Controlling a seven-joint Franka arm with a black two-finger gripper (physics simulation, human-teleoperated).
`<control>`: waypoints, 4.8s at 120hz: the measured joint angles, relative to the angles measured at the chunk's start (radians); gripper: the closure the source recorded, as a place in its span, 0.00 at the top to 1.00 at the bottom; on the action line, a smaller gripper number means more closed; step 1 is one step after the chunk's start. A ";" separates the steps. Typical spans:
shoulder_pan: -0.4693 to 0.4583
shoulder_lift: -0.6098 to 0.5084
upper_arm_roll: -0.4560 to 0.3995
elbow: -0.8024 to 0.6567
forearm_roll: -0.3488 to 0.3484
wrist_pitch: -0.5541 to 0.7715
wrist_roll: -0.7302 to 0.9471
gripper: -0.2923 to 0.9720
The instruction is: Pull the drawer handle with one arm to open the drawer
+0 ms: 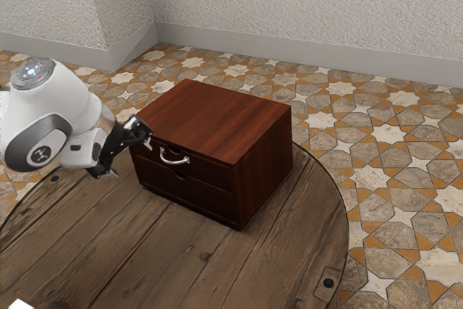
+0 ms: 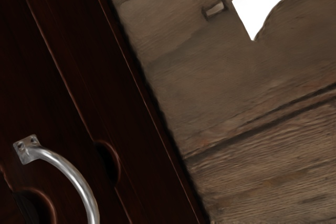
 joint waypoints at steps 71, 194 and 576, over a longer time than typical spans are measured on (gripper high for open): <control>0.018 -0.195 0.000 0.005 0.015 0.256 0.041 0.77; 0.020 -0.218 0.000 -0.018 0.016 0.338 0.061 0.77; 0.022 0.261 0.142 -0.357 0.035 0.029 0.091 0.75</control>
